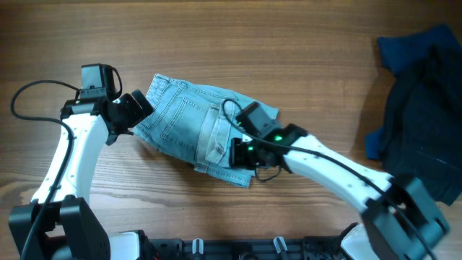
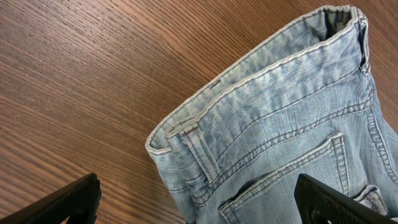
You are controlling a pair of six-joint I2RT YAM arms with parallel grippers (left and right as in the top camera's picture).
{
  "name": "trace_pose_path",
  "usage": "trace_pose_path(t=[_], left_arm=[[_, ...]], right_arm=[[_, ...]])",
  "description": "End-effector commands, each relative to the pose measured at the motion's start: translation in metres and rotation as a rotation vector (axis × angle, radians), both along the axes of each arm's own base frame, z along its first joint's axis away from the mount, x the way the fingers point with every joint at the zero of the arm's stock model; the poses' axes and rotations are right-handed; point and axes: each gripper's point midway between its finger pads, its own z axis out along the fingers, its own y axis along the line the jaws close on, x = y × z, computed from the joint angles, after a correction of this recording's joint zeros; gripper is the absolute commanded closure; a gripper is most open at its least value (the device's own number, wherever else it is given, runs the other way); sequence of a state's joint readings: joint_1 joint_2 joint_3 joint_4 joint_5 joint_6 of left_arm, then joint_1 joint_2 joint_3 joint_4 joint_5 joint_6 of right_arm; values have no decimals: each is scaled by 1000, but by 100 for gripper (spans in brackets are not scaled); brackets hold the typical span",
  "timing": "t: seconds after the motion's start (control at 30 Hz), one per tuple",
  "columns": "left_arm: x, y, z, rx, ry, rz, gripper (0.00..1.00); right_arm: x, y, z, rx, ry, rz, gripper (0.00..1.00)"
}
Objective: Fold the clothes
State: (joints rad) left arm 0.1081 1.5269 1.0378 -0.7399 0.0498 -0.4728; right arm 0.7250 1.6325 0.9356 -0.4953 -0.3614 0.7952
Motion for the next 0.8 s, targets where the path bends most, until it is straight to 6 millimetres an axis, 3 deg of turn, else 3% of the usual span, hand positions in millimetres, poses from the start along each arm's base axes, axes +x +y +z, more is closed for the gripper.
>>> trace_pose_path(t=[0.0, 0.17, 0.3, 0.53, 0.77], left_arm=[[-2, 2, -3, 0, 10, -9, 0], [-2, 2, -3, 0, 9, -9, 0], [-2, 2, -3, 0, 10, -9, 0], [-6, 1, -4, -3, 28, -9, 0], [-7, -9, -4, -58, 27, -28, 0]], right_arm=[[-13, 1, -30, -55, 96, -37, 96], [-20, -6, -56, -114, 157, -40, 96], [-19, -23, -66, -180, 189, -95, 96], [8, -62, -69, -212, 178, -144, 96], [41, -121, -71, -243, 157, -226, 96]])
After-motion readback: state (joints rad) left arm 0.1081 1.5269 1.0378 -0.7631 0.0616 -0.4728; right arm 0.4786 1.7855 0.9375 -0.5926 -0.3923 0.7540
